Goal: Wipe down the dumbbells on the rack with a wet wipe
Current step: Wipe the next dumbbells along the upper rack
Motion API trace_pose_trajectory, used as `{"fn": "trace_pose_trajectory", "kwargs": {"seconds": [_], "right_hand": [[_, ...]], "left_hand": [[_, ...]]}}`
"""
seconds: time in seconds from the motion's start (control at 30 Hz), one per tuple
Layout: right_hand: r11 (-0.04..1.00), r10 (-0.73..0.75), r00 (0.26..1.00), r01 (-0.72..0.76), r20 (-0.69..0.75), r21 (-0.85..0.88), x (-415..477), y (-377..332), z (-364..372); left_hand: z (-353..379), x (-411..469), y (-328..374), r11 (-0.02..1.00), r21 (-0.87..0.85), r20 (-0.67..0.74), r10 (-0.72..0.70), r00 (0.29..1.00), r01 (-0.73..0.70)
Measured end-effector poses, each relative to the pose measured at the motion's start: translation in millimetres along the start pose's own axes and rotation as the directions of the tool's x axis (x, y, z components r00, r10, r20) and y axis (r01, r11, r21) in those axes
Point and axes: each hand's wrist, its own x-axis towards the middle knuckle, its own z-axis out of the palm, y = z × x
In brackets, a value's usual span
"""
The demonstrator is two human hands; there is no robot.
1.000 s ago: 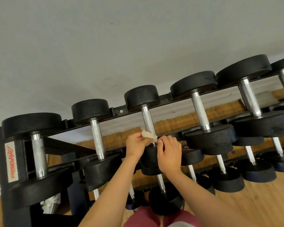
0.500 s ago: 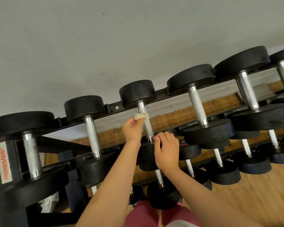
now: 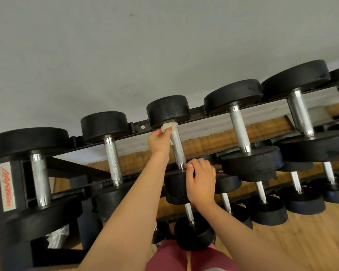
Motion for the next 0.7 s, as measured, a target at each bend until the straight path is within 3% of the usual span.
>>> {"fn": "trace_pose_trajectory", "kwargs": {"seconds": [0.27, 0.7], "right_hand": [[1.000, 0.008, 1.000, -0.008, 0.027, -0.012, 1, 0, -1], [1.000, 0.001, 1.000, -0.001, 0.020, -0.002, 0, 0, 0]], "left_hand": [[-14, 2, 4, 0.987, 0.147, 0.193, 0.038, 0.981, -0.067], [-44, -18, -33, 0.900, 0.413, 0.412, -0.046, 0.910, -0.142]]}}
